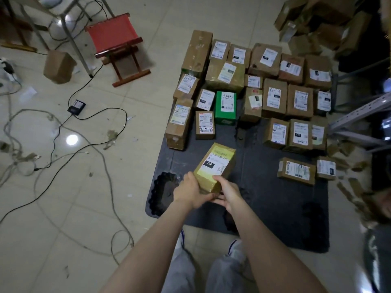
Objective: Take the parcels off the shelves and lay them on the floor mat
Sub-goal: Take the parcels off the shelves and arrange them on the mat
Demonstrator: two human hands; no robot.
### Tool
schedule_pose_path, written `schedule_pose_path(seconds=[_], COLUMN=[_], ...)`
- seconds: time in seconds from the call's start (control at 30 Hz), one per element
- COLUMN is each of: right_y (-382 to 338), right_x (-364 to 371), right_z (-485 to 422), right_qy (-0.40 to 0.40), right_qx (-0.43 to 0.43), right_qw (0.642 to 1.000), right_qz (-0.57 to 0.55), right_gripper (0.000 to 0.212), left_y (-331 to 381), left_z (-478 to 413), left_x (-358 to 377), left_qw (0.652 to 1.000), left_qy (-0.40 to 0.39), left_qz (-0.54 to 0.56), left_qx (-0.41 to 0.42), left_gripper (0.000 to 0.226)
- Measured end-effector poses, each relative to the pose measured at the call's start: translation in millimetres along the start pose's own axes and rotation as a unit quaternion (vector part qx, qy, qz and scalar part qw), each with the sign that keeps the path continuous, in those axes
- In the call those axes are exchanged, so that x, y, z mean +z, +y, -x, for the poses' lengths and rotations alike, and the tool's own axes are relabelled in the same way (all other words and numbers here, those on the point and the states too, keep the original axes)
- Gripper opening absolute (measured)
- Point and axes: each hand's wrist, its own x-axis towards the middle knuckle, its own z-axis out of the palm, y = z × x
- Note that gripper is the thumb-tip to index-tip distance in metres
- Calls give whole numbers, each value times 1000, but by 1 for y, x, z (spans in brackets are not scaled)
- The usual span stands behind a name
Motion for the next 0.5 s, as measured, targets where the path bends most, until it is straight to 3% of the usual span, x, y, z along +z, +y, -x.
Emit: schedule_pose_path(seconds=[0.2, 0.4, 0.5], right_y=[4, 12, 21], right_x=[24, 74, 92], right_z=[-29, -55, -68], right_qy=[-35, -87, -85], right_qx=[-6, -25, -15], right_qw=[998, 992, 992], right_qz=[59, 87, 91], right_gripper=[46, 12, 41], left_y=[-21, -66, -93], left_z=[-15, -42, -53], left_x=[12, 8, 7], left_qw=[996, 955, 929], left_qy=[19, 116, 143], left_qz=[75, 231, 262], left_qx=[-43, -147, -219], left_gripper=[82, 85, 82])
